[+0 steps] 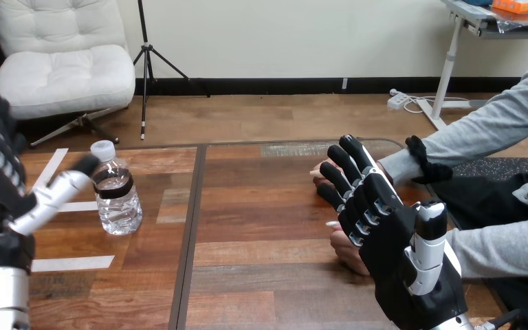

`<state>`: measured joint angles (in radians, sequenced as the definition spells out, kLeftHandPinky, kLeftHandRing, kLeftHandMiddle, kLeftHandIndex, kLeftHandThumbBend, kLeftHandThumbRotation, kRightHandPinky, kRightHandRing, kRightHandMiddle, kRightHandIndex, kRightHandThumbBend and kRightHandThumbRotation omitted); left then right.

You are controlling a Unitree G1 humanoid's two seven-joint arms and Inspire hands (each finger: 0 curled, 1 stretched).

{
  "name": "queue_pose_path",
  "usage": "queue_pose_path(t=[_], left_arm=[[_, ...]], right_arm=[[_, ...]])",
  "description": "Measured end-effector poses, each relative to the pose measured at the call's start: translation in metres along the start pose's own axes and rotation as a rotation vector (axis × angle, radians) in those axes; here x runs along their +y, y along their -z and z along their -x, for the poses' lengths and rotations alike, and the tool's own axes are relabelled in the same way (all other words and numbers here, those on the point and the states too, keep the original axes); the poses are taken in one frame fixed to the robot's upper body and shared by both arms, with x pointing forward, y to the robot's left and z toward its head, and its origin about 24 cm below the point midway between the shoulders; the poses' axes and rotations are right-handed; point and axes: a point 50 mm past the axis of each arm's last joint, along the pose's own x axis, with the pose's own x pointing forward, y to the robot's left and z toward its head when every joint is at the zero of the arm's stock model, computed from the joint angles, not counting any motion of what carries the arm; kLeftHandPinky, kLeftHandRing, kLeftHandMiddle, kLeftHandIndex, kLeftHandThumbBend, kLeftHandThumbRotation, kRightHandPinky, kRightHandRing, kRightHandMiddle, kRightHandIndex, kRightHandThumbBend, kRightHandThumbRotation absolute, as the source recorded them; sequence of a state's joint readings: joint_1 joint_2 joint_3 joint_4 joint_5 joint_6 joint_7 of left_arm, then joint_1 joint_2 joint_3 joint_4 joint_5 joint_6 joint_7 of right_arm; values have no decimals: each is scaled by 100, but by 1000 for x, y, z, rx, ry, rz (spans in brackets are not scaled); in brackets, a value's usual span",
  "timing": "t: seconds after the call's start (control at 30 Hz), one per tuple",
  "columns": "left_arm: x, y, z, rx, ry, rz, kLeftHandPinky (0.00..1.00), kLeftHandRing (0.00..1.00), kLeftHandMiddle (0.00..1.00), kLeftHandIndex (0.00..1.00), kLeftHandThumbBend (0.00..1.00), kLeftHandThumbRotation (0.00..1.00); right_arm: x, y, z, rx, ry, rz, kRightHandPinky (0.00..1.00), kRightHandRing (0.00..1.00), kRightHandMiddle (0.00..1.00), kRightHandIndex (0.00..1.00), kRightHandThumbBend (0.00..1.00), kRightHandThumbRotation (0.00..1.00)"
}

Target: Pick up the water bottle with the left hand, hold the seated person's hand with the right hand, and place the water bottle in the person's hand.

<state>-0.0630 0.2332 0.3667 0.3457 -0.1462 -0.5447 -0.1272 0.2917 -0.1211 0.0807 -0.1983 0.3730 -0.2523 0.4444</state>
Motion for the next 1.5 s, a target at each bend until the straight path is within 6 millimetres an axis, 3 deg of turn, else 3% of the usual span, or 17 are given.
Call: queue_pose_path(t=[0.5,1.5], left_arm=[[-2,18,-2,120,68,-24,100,100,100,100,100,0],[-6,26,-30,194,125,-36,100,100,100,100,100,0]], right_arm=[[1,0,0,1,-2,-2,100,100,100,100,99,100],[1,1,0,3,-2,-4,100,100,100,100,100,100]])
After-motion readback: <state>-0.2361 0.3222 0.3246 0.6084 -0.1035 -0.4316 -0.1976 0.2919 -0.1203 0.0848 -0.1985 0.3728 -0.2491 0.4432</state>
